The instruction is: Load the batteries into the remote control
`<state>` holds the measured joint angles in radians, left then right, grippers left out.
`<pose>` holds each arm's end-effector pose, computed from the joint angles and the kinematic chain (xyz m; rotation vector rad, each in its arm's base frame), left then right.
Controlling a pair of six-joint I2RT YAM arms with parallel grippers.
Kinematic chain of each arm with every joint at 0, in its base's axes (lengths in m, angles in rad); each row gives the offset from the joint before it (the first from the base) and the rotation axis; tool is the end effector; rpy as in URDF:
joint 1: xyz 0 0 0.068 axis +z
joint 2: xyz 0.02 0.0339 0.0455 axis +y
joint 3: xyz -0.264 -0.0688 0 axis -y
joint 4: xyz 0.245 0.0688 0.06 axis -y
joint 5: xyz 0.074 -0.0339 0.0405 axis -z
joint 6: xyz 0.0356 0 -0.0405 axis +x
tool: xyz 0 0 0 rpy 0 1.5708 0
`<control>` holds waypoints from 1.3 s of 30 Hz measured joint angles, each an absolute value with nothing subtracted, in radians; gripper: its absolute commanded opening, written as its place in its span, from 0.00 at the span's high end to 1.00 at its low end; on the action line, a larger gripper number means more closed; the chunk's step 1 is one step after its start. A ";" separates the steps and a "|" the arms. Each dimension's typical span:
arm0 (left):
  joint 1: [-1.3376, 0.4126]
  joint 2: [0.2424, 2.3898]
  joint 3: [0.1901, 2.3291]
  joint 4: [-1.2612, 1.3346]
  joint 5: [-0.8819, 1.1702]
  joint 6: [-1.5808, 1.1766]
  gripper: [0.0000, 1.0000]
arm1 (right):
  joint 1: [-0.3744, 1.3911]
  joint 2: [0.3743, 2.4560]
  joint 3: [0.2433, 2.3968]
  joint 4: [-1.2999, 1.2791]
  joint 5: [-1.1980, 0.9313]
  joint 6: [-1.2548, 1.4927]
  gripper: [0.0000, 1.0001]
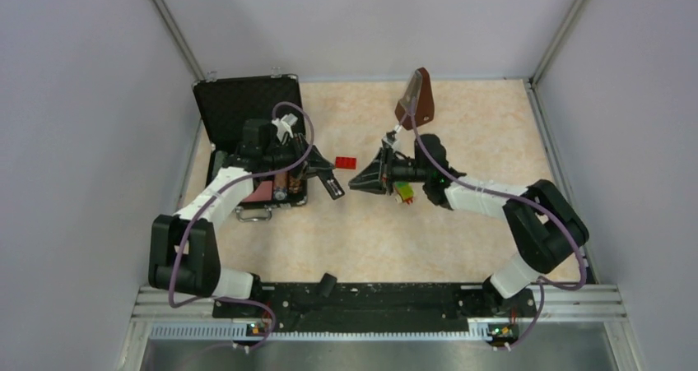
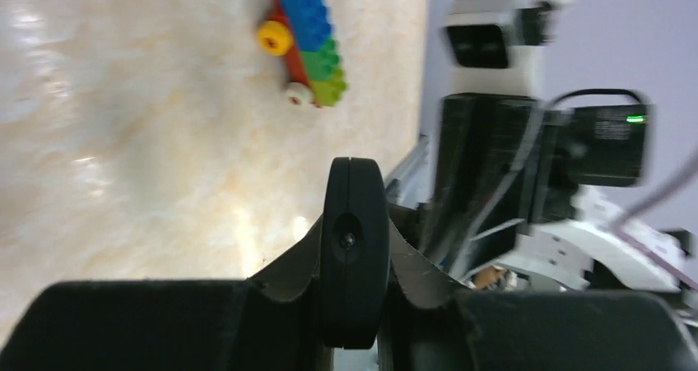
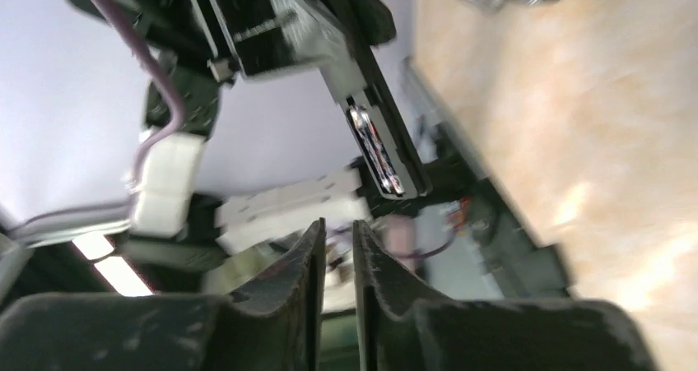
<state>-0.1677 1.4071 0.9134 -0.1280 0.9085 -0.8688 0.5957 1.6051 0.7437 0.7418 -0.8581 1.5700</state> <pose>0.2902 -0.0776 0.2549 -0.2458 2.3371 -1.5469 0.2587 0.2079 0.2189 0.2329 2.2829 2.1221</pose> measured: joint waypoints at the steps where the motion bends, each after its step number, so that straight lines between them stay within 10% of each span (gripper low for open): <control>1: -0.165 1.407 0.902 -0.138 0.881 -0.844 1.00 | 0.594 1.588 0.775 0.619 -0.842 1.476 0.65; 5: -0.161 1.394 0.817 -0.163 0.758 -0.766 1.00 | 0.594 1.536 0.937 0.164 -0.717 1.079 0.45; 14: -0.150 1.228 0.690 -0.264 0.477 -0.728 1.00 | 0.932 1.484 0.989 -0.270 -0.313 0.484 0.36; 23: -0.102 0.981 0.675 -0.418 0.170 -0.742 1.00 | 1.308 1.530 0.831 -0.161 -0.130 0.074 0.35; 39: 0.106 0.959 0.729 -0.514 0.223 -0.718 1.00 | 1.326 1.656 0.868 0.005 -0.335 -0.646 0.36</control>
<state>0.1062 0.9592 0.7292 -0.5140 0.2226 -0.7181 1.3258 1.6558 0.8684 0.0051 -0.3351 -0.6460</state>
